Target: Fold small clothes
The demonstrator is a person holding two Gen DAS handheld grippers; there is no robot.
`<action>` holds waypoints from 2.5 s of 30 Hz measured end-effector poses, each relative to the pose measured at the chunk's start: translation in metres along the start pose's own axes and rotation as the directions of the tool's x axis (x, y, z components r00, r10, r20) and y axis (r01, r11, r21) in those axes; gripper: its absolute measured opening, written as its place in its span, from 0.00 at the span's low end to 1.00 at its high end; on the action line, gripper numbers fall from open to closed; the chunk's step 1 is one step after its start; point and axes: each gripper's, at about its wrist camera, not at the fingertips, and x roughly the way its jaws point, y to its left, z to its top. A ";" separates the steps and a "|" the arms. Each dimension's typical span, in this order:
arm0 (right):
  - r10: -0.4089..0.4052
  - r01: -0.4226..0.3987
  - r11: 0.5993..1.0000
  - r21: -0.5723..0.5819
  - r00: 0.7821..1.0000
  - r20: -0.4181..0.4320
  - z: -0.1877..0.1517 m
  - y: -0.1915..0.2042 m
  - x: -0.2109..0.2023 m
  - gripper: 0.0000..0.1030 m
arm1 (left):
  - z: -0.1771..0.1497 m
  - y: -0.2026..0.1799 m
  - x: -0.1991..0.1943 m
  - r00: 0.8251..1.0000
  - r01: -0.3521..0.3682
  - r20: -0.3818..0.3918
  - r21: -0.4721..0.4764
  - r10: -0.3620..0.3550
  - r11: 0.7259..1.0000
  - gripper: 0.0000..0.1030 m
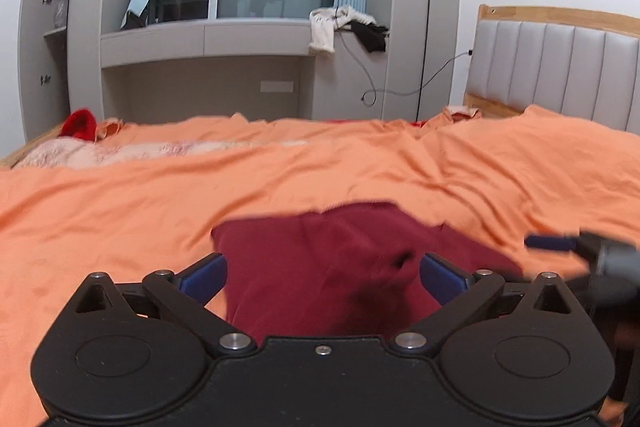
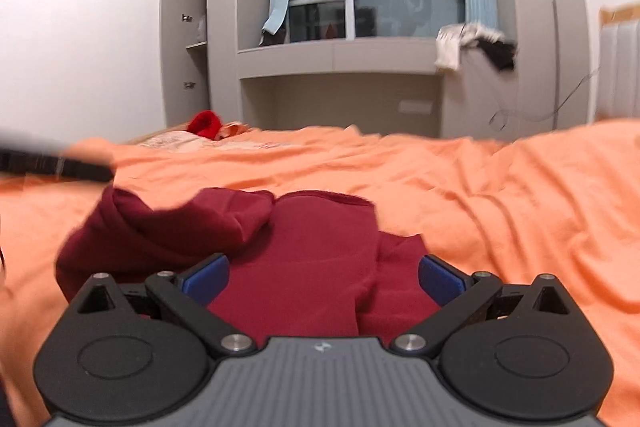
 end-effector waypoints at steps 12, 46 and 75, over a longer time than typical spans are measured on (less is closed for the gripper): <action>0.309 -0.286 0.940 0.184 0.945 -0.109 0.050 -0.015 0.080 1.00 | -0.047 -0.009 0.017 0.999 0.008 -0.040 0.133 -0.003 0.991 0.84; 0.187 -0.176 0.958 0.224 0.982 -0.030 0.071 -0.043 0.081 0.06 | -0.017 -0.087 0.043 0.995 0.100 -0.006 0.266 -0.102 0.959 0.17; 0.068 -0.028 0.959 0.283 0.989 -0.133 0.015 -0.110 0.060 0.06 | -0.041 -0.136 0.079 0.981 0.192 -0.085 0.333 -0.173 0.923 0.19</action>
